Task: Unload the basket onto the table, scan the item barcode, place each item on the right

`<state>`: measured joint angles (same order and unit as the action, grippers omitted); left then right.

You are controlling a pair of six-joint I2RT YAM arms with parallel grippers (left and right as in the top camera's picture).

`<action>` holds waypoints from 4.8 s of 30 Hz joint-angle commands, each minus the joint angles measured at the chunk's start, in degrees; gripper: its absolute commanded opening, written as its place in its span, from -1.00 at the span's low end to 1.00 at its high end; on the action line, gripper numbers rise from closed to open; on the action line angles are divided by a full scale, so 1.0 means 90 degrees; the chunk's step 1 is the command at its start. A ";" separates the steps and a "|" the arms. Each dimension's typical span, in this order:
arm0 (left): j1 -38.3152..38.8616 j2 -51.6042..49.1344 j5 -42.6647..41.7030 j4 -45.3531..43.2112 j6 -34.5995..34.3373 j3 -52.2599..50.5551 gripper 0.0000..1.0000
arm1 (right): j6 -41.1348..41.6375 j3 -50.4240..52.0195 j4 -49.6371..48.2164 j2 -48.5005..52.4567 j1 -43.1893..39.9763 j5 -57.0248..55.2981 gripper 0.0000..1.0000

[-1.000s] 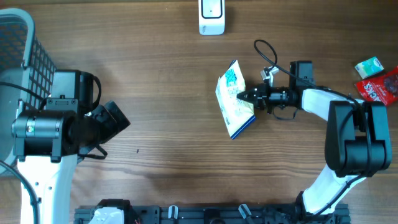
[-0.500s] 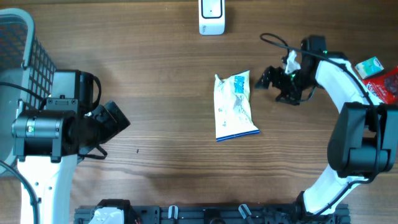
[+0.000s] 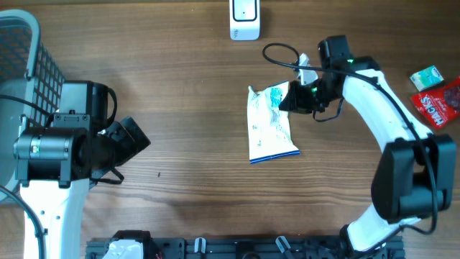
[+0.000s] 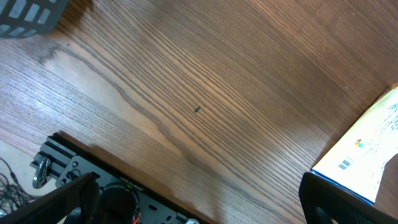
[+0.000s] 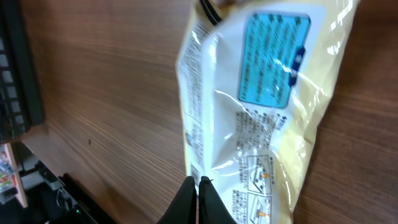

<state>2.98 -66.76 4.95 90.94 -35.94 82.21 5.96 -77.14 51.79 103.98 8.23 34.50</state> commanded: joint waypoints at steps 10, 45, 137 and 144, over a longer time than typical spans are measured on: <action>-0.0029 0.0000 0.0000 0.0000 -0.0085 0.0002 1.00 | 0.1688 0.0945 -0.1700 0.1061 0.0767 -0.1212 -0.91; -0.0029 0.0000 0.0000 0.0000 -0.0085 0.0002 1.00 | -0.0216 -0.0389 -0.0102 0.0318 -0.0670 -0.0976 1.00; -0.0029 0.0000 0.0000 0.0000 -0.0085 0.0002 1.00 | -0.0636 0.0954 -0.3706 0.2120 -0.3291 0.0107 -0.38; -0.0029 0.0000 0.0000 0.0000 -0.0085 0.0002 1.00 | 0.0279 0.0636 -0.3660 0.1685 -0.3293 0.1073 -0.92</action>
<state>2.98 -66.76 4.80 90.91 -35.94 82.21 3.42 -70.28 18.33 119.81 -21.85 39.03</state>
